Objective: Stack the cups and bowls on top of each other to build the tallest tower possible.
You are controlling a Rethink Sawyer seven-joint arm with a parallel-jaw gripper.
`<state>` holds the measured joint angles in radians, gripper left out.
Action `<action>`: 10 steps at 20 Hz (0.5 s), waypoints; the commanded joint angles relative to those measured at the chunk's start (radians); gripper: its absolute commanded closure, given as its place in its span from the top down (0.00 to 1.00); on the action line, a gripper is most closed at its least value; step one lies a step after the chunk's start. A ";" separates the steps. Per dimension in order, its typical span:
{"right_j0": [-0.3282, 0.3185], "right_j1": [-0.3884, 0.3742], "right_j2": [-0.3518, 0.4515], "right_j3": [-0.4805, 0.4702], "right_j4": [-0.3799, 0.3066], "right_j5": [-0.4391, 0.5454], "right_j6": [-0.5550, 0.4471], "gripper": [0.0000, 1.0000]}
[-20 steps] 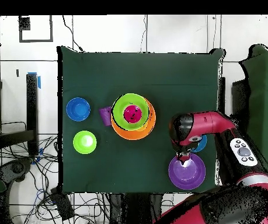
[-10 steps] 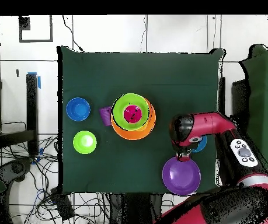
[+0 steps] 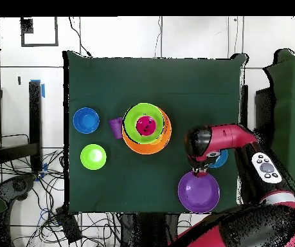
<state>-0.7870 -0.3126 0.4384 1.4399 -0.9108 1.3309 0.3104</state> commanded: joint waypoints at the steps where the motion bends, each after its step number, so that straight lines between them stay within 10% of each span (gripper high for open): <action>1: 0.033 0.006 0.000 0.039 -0.027 -0.062 -0.054 0.00; 10: 0.022 -0.144 0.068 0.057 0.121 0.024 -0.059 0.00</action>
<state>-0.7882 -0.3534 0.4397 1.4653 -0.8591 1.3293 0.3104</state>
